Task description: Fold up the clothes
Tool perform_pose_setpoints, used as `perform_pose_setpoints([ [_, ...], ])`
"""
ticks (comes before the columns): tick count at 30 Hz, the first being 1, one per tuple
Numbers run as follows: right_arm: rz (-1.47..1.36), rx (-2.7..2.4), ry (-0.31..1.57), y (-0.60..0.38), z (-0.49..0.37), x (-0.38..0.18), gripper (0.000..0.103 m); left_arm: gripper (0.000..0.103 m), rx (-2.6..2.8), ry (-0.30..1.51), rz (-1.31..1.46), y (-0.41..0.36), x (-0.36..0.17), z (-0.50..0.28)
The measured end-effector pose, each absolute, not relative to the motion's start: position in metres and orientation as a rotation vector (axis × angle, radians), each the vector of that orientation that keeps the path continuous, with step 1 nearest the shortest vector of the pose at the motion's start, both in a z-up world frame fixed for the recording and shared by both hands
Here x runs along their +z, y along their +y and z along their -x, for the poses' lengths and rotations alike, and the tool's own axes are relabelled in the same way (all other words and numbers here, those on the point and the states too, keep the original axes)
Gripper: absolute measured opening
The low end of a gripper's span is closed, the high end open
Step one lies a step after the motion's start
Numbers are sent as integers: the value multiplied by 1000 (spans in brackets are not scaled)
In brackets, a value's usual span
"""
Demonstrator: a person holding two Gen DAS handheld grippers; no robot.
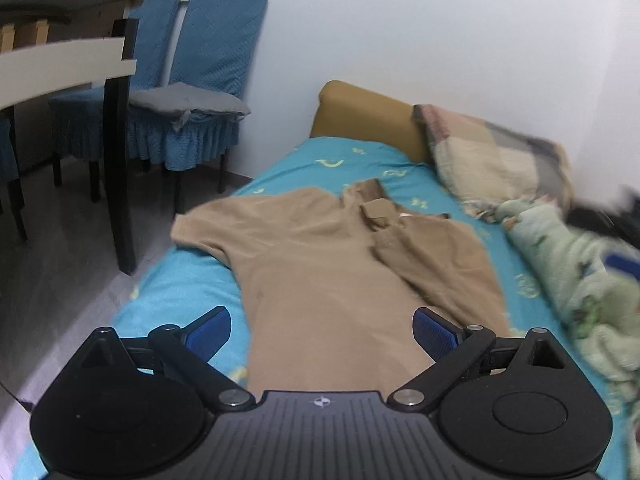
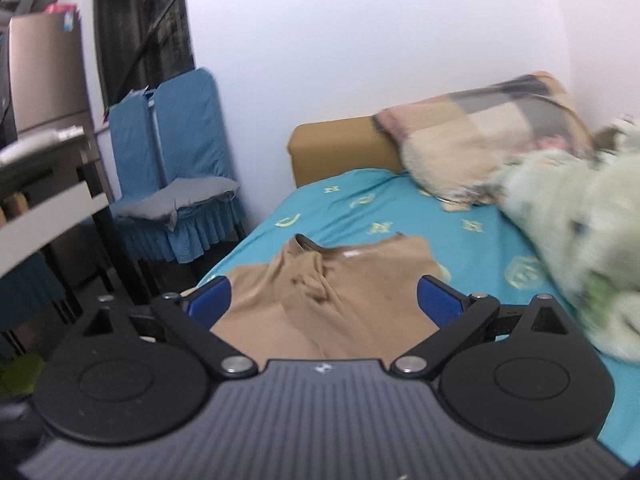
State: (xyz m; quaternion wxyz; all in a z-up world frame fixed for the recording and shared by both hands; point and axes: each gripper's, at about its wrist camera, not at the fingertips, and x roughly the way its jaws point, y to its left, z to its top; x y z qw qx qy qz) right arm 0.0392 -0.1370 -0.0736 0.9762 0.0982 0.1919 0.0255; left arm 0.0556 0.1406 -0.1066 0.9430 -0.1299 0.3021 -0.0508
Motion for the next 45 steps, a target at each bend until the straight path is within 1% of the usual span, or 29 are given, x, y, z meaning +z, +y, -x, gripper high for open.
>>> perform_pose_setpoints([
  [3, -247, 16, 412, -155, 20, -74, 101, 98, -131, 642, 240, 132, -101, -32],
  [6, -259, -17, 448, -165, 55, -72, 101, 98, -161, 654, 180, 122, -94, -5],
  [11, -309, -53, 377, -196, 103, -51, 101, 97, -226, 661, 129, 106, -85, 28],
  [15, -372, -110, 331, -238, 131, -49, 101, 92, -260, 701, 81, 87, -87, 39],
  [19, -420, -209, 321, -278, 143, -57, 101, 84, -326, 752, 40, 55, -91, 44],
  [23, -567, -266, 308, -316, 149, -70, 101, 81, -409, 763, -61, 3, -94, 54],
  [26, -615, -296, 318, -330, 146, -80, 101, 77, -487, 782, -105, -41, -100, 61],
  [30, -651, -314, 347, -339, 141, -92, 101, 75, -605, 811, -128, -101, -117, 69],
  [31, -658, -315, 348, -342, 141, -94, 101, 73, -637, 817, -141, -117, -124, 71],
  [35, -675, -351, 363, -350, 136, -103, 101, 71, -714, 851, -221, -168, -155, 78],
  [38, -701, -364, 383, -354, 132, -111, 101, 62, -684, 850, -310, -189, -180, 81],
  [40, -707, -374, 397, -355, 128, -115, 101, 35, -637, 836, -374, -199, -196, 81],
  [41, -709, -379, 404, -355, 127, -117, 101, 30, -639, 819, -394, -199, -199, 83],
  [42, -710, -380, 408, -355, 125, -118, 101, 12, -648, 799, -410, -199, -200, 84],
  [43, -710, -380, 412, -354, 124, -119, 101, 6, -647, 798, -407, -196, -199, 84],
  [45, -709, -379, 419, -353, 122, -120, 101, 5, -648, 794, -386, -188, -191, 84],
])
